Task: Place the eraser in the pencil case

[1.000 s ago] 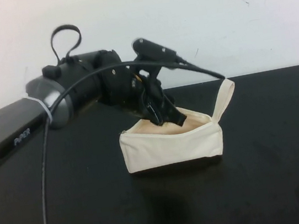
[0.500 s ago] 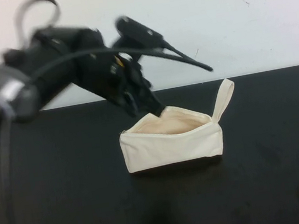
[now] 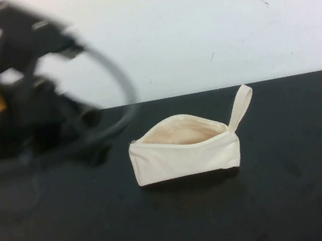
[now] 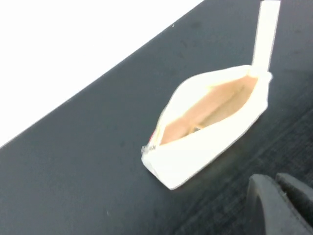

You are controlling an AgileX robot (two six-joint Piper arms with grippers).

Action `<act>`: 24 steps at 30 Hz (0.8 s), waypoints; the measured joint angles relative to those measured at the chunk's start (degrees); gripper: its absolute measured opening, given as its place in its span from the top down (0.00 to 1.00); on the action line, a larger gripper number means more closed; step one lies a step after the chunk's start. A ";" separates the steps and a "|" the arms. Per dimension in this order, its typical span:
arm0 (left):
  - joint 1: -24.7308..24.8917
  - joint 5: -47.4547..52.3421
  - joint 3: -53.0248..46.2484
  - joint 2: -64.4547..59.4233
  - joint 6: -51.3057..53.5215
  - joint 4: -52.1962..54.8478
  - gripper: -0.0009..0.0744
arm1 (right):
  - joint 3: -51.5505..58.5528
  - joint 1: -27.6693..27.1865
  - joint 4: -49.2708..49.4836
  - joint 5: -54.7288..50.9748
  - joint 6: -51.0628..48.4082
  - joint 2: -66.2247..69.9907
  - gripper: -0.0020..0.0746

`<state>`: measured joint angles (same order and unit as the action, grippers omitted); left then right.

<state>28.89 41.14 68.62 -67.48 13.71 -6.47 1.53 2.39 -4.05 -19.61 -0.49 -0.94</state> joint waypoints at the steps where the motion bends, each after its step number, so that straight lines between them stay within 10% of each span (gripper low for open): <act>1: 0.00 0.14 -1.83 2.68 -0.13 -0.25 0.99 | 0.00 0.00 0.00 0.00 0.00 0.00 0.98; 15: 0.00 16.73 -9.50 24.53 -5.20 6.80 0.99 | 0.00 0.00 0.00 0.00 0.00 0.00 0.98; 24: -0.43 -6.98 -32.01 39.59 -15.08 15.71 0.99 | 0.00 0.00 0.00 0.00 0.00 0.00 0.98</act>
<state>28.46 34.15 36.61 -27.88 -1.37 9.24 1.53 2.39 -4.05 -19.61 -0.49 -0.94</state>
